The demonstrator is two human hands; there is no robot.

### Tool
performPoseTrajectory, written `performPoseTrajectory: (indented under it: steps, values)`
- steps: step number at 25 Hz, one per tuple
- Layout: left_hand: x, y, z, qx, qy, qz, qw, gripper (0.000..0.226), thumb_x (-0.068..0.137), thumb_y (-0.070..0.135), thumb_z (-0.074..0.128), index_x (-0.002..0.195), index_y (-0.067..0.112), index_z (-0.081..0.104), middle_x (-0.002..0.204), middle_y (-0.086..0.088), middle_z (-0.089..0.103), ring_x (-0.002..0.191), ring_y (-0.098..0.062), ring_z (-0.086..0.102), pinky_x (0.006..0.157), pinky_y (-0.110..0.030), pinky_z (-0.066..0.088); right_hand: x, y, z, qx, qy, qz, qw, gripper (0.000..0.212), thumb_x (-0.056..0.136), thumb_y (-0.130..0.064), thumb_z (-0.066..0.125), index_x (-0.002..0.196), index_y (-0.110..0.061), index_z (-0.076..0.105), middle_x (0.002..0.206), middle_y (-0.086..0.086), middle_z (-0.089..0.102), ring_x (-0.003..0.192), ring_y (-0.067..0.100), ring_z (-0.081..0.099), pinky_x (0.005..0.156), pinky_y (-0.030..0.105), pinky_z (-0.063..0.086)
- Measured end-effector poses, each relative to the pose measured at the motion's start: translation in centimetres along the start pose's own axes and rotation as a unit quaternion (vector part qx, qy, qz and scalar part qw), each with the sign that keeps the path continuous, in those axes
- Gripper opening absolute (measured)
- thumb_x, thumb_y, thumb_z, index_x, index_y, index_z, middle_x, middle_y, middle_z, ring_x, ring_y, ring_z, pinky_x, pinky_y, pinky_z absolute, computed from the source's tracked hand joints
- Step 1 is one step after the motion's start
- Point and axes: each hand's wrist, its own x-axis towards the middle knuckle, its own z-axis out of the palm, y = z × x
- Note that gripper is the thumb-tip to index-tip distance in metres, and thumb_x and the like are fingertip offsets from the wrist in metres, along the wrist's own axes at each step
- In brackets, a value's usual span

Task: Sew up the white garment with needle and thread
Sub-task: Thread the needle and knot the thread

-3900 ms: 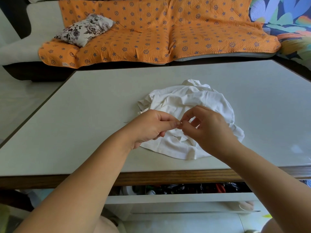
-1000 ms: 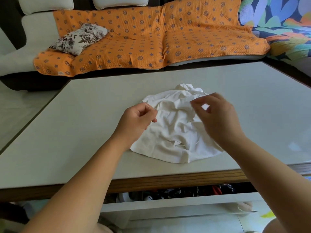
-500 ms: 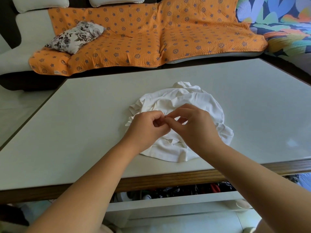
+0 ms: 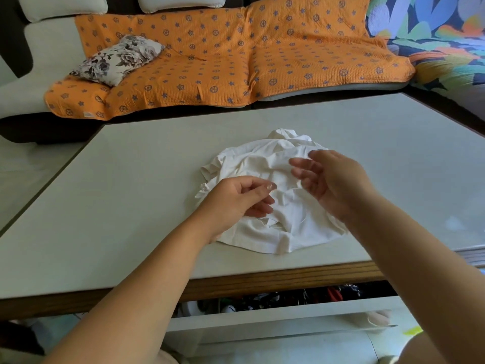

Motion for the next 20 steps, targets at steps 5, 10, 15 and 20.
performPoseTrajectory:
  steps: [5,10,15,20]
  values:
    - [1.2,-2.4,-0.6,0.301,0.036,0.001,0.953,0.023,0.100,0.024,0.053,0.115,0.034,0.068,0.119,0.017,0.063,0.111,0.000,0.056,0.089,-0.016,0.042,0.6,-2.8,-2.9,0.048,0.143,-0.248,0.957,0.009,0.101,-0.008,0.037,0.098,-0.011,0.045,0.076,0.011,0.062,0.063,0.022,0.071,0.060,0.028,0.057]
    - [2.3,-4.0,-1.0,0.333,0.026,-0.022,0.942,0.034,0.098,0.012,0.049,0.123,0.029,0.065,0.122,0.013,0.060,0.114,-0.006,0.055,0.092,-0.019,0.040,-0.5,-2.2,-2.9,-0.162,0.081,-0.313,0.932,0.018,0.098,-0.006,0.044,0.088,-0.020,0.048,0.074,0.009,0.067,0.068,0.027,0.072,0.069,0.039,0.061]
    - [3.2,-5.2,-1.1,0.434,0.040,0.016,0.900,0.021,0.089,0.011,0.063,0.100,0.027,0.070,0.097,0.011,0.054,0.103,-0.014,0.055,0.093,-0.025,0.045,-0.5,1.2,-2.6,-0.486,-0.087,-0.078,0.866,0.005,0.096,-0.009,0.052,0.093,-0.012,0.056,0.080,0.010,0.071,0.069,0.021,0.073,0.070,0.034,0.062]
    - [3.6,-5.9,-1.6,0.435,0.040,0.044,0.899,0.022,0.087,0.016,0.071,0.109,0.020,0.074,0.097,0.011,0.056,0.104,-0.010,0.054,0.094,-0.023,0.044,0.3,3.2,-3.3,-0.623,-0.137,-0.040,0.769,0.013,0.094,-0.008,0.055,0.093,-0.021,0.058,0.075,0.002,0.069,0.058,0.013,0.067,0.053,0.023,0.054]
